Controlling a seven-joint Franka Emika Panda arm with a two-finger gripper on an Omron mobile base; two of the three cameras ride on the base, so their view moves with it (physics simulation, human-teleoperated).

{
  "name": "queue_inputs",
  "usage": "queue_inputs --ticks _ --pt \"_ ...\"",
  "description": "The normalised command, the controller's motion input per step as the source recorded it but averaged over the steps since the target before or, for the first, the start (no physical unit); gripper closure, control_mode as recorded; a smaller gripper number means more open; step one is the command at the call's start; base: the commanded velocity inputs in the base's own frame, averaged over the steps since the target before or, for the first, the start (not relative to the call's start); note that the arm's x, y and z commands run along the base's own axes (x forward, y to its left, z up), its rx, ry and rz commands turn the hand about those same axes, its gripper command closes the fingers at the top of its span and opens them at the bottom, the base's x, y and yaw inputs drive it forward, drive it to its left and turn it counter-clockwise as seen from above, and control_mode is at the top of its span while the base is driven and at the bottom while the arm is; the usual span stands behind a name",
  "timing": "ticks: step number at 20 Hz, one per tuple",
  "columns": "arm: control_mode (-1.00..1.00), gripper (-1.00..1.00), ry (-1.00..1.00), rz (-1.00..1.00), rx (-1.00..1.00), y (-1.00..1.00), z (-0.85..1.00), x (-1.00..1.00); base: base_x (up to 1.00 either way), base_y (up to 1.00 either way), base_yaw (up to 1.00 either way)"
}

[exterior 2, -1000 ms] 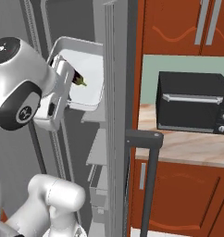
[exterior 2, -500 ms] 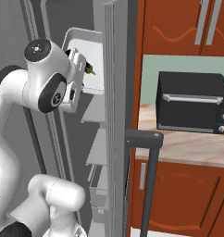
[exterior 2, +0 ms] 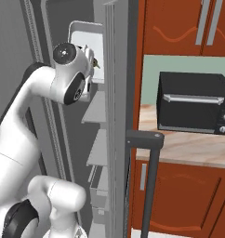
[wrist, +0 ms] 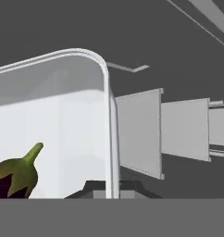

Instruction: Take the eggplant and mushroom out of the freezer and place them in the tupperware container on the counter. Then put the tupperware containing the vegetables back in the freezer.

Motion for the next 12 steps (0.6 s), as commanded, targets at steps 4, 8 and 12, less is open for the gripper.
queue_inputs --ticks 4,8,12 --pt "-1.00 1.00 -0.06 0.08 0.00 0.00 0.10 0.63 0.00 0.00 0.00" --pt "-1.00 1.00 -0.04 0.04 0.00 0.00 0.21 0.64 0.00 0.00 0.00" --pt "-1.00 1.00 -0.01 0.00 0.00 0.00 0.27 0.50 0.00 0.00 0.00"
